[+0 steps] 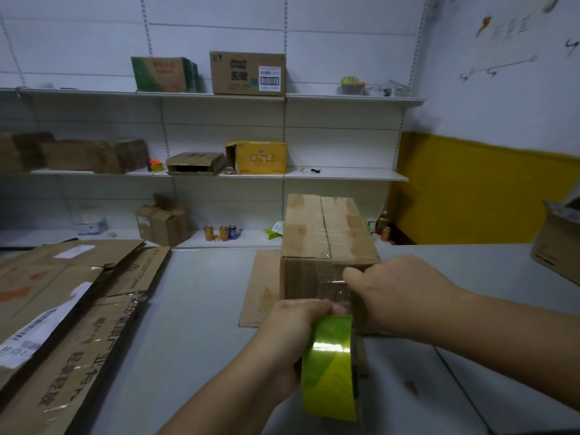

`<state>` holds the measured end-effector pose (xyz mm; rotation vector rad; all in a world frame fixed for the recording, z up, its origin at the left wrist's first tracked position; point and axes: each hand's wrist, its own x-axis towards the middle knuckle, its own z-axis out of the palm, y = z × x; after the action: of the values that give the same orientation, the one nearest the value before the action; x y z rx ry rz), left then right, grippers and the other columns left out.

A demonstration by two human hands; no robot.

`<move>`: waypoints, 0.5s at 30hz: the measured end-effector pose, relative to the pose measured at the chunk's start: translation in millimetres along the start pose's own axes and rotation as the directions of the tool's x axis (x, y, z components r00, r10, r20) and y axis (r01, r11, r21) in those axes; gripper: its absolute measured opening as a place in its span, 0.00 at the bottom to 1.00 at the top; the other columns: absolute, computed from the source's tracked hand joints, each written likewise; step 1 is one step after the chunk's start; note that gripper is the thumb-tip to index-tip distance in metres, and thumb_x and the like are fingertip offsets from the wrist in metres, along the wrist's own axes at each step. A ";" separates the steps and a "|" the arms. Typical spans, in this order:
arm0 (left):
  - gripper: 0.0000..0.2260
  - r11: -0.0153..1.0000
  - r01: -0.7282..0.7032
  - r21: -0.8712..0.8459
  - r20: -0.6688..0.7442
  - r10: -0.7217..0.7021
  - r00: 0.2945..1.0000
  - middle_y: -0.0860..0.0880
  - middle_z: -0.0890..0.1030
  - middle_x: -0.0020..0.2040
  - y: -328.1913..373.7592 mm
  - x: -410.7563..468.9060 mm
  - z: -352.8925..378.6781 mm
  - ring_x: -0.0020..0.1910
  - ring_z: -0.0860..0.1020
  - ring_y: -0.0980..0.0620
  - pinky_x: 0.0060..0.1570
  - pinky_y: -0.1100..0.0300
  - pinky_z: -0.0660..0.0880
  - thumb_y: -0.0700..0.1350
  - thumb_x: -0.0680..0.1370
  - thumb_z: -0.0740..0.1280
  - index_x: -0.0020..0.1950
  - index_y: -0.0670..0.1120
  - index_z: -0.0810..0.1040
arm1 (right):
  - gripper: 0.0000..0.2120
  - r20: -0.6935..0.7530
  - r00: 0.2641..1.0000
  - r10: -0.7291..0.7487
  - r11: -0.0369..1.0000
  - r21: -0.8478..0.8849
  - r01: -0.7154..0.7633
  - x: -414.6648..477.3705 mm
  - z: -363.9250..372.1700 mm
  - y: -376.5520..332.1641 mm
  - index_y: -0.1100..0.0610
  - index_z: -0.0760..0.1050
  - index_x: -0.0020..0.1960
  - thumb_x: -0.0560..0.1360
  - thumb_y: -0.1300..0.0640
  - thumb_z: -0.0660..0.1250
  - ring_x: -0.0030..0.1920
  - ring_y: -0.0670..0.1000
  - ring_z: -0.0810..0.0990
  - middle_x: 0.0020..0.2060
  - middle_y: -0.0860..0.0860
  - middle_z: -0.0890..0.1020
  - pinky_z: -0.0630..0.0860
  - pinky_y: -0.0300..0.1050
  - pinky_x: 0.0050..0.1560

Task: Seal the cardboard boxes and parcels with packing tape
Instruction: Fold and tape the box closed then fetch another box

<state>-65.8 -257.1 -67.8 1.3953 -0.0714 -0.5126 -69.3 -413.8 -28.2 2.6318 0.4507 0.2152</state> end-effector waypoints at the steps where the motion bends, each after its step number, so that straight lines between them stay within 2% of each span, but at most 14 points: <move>1: 0.16 1.000 0.018 -0.010 0.012 -0.018 1.000 0.43 0.82 0.36 0.7 0.6 -1.4 0.31 0.80 0.48 0.34 0.61 0.76 0.40 0.78 0.63 0.33 0.43 0.84 | 0.10 -0.005 1.000 -0.001 1.000 -0.003 0.001 -0.4 -0.4 0.4 0.53 0.64 0.59 0.79 0.54 0.58 0.38 0.53 0.70 0.49 0.52 0.78 0.56 0.41 0.27; 4: 0.13 0.998 0.052 -0.042 0.046 -0.050 0.998 0.42 0.82 0.36 2.3 2.5 -4.6 0.31 0.80 0.48 0.33 0.61 0.77 0.40 0.78 0.62 0.36 0.41 0.83 | 0.10 0.005 1.000 0.006 1.000 -0.003 -0.006 -2.8 -2.2 2.4 0.53 0.63 0.59 0.79 0.56 0.57 0.41 0.55 0.76 0.46 0.52 0.77 0.54 0.43 0.27; 5: 0.13 0.997 0.056 -0.052 0.050 -0.054 0.997 0.42 0.81 0.36 2.2 3.0 -5.0 0.30 0.80 0.48 0.32 0.61 0.77 0.40 0.78 0.62 0.37 0.41 0.82 | 0.10 0.010 1.000 0.016 1.000 0.013 -0.016 -3.5 -2.0 2.4 0.53 0.63 0.59 0.78 0.57 0.56 0.37 0.53 0.74 0.42 0.51 0.75 0.54 0.43 0.27; 7: 0.12 0.996 0.064 -0.066 0.055 -0.060 0.997 0.42 0.81 0.36 1.2 3.4 -4.8 0.31 0.80 0.48 0.33 0.61 0.77 0.40 0.78 0.62 0.38 0.41 0.82 | 0.10 0.013 0.999 0.039 0.998 0.044 -0.039 -5.2 -0.2 1.1 0.54 0.63 0.59 0.79 0.57 0.56 0.29 0.49 0.63 0.39 0.51 0.73 0.55 0.43 0.27; 9: 0.14 0.995 0.069 -0.076 0.056 -0.065 0.996 0.42 0.81 0.37 0.1 4.1 -4.3 0.32 0.80 0.47 0.35 0.59 0.77 0.40 0.78 0.63 0.35 0.41 0.83 | 0.08 0.013 0.998 0.065 0.995 0.071 -0.066 -7.8 2.1 -0.9 0.53 0.64 0.58 0.79 0.57 0.54 0.29 0.49 0.60 0.46 0.53 0.77 0.54 0.43 0.27; 12: 0.15 0.994 0.067 -0.083 0.047 -0.063 0.997 0.42 0.81 0.38 -1.8 5.1 -4.8 0.34 0.79 0.46 0.39 0.57 0.77 0.40 0.77 0.63 0.33 0.42 0.84 | 0.07 0.019 0.995 0.100 0.989 0.106 -0.102 -10.5 4.7 -5.0 0.53 0.65 0.58 0.80 0.55 0.54 0.38 0.55 0.72 0.50 0.53 0.78 0.53 0.42 0.27; 13: 0.14 0.995 0.061 -0.084 0.047 -0.058 0.997 0.42 0.81 0.38 -2.2 5.5 -5.1 0.35 0.79 0.46 0.40 0.56 0.76 0.40 0.77 0.63 0.34 0.42 0.83 | 0.07 0.023 0.994 0.111 0.988 0.109 -0.113 -10.5 5.3 -6.0 0.52 0.65 0.58 0.81 0.55 0.54 0.39 0.55 0.72 0.50 0.53 0.78 0.52 0.42 0.27; 15: 0.13 0.994 0.057 -0.097 0.048 -0.052 0.997 0.42 0.82 0.39 -2.6 5.5 -5.0 0.36 0.79 0.46 0.43 0.55 0.76 0.40 0.77 0.63 0.36 0.41 0.83 | 0.06 0.032 0.991 0.129 0.983 0.130 -0.132 -10.5 6.4 -7.4 0.52 0.65 0.57 0.81 0.55 0.53 0.32 0.52 0.66 0.49 0.53 0.78 0.53 0.43 0.27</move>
<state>-60.0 -254.8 -72.6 1.2928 -0.0440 -0.5856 -79.8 -413.8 -38.0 2.7934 0.2930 0.2020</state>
